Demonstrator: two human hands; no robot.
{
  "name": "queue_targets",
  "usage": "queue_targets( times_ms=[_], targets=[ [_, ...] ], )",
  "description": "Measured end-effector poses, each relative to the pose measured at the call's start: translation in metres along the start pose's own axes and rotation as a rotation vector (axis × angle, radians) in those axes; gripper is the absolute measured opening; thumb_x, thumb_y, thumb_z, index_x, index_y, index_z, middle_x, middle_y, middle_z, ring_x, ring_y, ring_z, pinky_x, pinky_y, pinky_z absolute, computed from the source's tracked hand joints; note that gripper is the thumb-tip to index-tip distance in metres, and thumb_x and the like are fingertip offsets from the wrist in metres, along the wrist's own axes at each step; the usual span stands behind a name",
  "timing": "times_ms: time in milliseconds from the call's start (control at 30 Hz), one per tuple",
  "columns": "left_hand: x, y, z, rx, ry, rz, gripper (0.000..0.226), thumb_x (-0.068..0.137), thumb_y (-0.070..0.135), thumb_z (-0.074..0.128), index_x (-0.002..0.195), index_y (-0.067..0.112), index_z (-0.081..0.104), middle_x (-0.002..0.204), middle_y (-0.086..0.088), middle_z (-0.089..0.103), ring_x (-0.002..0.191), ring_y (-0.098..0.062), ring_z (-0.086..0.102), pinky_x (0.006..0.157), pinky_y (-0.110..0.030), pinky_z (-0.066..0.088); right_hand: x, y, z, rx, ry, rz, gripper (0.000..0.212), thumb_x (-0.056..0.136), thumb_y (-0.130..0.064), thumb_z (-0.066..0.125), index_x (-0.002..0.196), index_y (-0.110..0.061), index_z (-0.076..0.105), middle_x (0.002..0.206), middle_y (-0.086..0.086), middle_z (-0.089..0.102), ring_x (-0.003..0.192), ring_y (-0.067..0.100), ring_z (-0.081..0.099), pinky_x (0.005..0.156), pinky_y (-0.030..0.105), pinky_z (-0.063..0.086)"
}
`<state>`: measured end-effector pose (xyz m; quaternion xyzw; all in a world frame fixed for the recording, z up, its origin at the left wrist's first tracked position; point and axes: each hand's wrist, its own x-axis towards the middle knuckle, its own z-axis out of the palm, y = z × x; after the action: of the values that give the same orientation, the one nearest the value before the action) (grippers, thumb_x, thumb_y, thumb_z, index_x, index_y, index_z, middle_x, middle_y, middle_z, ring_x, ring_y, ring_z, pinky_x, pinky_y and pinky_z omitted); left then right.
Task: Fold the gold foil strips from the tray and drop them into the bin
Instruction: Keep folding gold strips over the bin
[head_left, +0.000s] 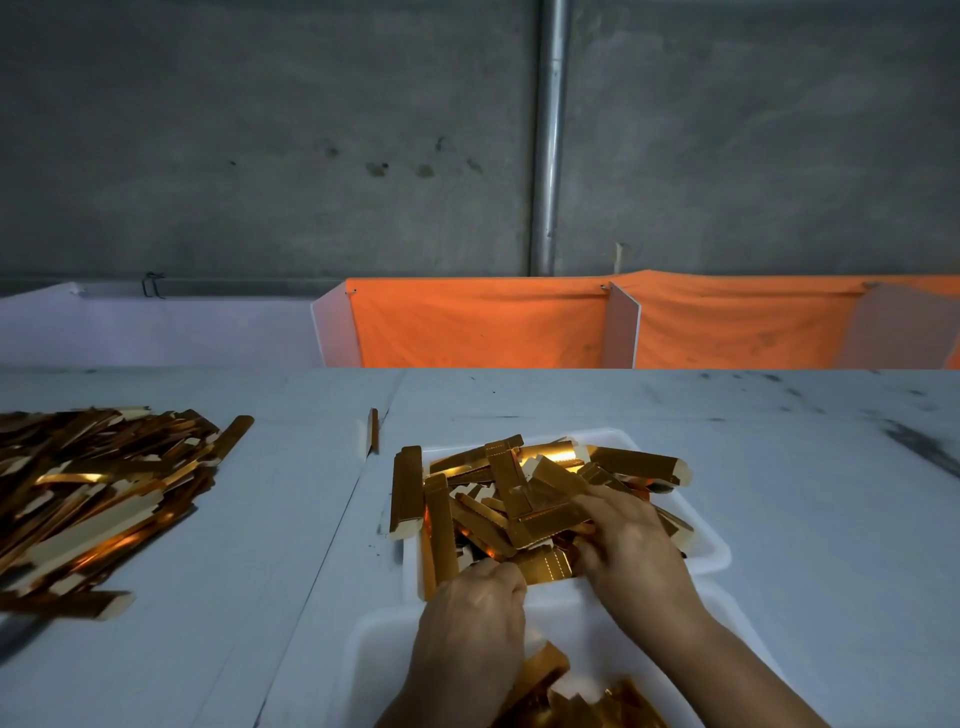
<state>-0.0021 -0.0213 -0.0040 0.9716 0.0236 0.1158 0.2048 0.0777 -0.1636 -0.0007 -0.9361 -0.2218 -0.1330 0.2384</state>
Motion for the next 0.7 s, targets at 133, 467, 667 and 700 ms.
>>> queue_targets(
  times_ms=[133,467,667,700],
  targets=[
    [-0.002,-0.009,0.001,-0.084,0.073,0.043,0.03,0.101,0.031,0.035,0.122,0.028,0.056,0.122,0.013,0.055,0.102,0.002,0.049,0.082,-0.005,0.036,0.023,-0.013,0.009,-0.129,-0.186,-0.004,0.055,0.096,-0.017,0.053,0.146,-0.029,0.034,0.155,-0.008,0.03,0.147,0.015,0.013,0.114,0.034,0.028],
    [-0.001,-0.012,0.005,-0.206,0.073,0.039,0.026,0.098,0.037,0.041,0.119,0.032,0.055,0.119,0.017,0.054,0.099,0.004,0.045,0.077,0.0,0.033,0.041,-0.019,-0.007,-0.333,-0.214,0.015,0.035,0.093,-0.015,0.057,0.125,-0.03,0.053,0.122,0.001,0.057,0.108,0.019,0.054,0.086,0.031,0.049],
    [-0.005,0.002,-0.001,-0.5,0.107,-0.032,0.035,0.097,0.037,0.046,0.131,0.041,0.044,0.121,0.028,0.051,0.102,0.015,0.049,0.073,0.005,0.034,0.012,-0.017,-0.037,0.354,-0.012,0.083,0.017,0.096,-0.027,0.056,0.108,-0.035,0.063,0.086,-0.013,0.067,0.083,0.006,0.062,0.067,0.018,0.046],
    [-0.005,0.006,-0.003,-0.622,0.105,-0.035,0.034,0.096,0.036,0.048,0.13,0.043,0.045,0.121,0.03,0.052,0.101,0.017,0.05,0.074,0.004,0.037,0.005,-0.019,-0.044,0.492,-0.053,0.096,0.014,0.095,-0.026,0.057,0.102,-0.037,0.063,0.081,-0.013,0.069,0.08,0.004,0.065,0.064,0.016,0.048]
  ],
)
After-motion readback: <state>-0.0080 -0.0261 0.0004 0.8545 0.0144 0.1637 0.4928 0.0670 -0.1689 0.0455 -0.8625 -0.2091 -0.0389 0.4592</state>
